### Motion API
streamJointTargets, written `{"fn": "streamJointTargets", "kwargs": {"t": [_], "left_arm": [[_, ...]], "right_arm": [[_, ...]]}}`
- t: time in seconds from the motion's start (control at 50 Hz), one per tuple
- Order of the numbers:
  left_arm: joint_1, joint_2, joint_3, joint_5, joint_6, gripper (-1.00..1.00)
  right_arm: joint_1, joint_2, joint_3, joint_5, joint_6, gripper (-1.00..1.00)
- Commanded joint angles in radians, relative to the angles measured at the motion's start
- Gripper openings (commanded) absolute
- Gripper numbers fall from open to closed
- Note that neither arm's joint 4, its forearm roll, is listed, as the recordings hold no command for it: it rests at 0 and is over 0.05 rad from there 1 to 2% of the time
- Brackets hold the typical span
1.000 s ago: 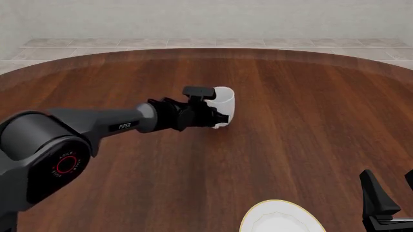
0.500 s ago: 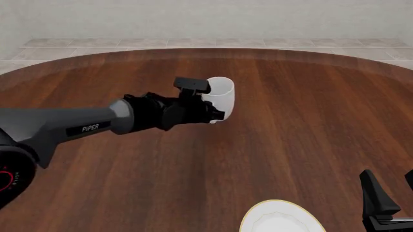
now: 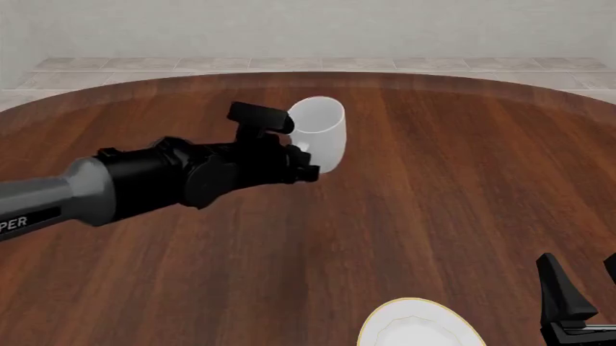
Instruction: Put the white mug on the plate.
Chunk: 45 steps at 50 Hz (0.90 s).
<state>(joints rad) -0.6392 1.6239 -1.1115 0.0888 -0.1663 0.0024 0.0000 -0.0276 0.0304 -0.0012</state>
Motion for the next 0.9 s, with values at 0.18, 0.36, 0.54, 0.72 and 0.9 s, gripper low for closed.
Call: {"fn": "streamJointTargets", "kwargs": {"t": [0.18, 0.36, 0.54, 0.72, 0.9], "left_arm": [[-0.063, -0.215, 0.131, 0.018, -0.003, -1.0], [-0.084, -0.298, 0.175, 0.037, -0.002, -1.0], [-0.129, -0.376, 0.219, 0.058, -0.005, -1.0], [-0.166, -0.449, 0.253, 0.08, -0.004, -1.0], [-0.18, -0.47, 0.273, 0.075, -0.01, -1.0]], "right_arm": [[-0.002, 0.002, 0.006, -0.01, 0.0, 1.0], [-0.002, 0.002, 0.006, -0.01, 0.0, 1.0], [-0.002, 0.002, 0.006, -0.01, 0.0, 1.0], [-0.002, 0.002, 0.006, -0.01, 0.0, 1.0], [-0.002, 0.002, 0.006, -0.01, 0.0, 1.0]]}}
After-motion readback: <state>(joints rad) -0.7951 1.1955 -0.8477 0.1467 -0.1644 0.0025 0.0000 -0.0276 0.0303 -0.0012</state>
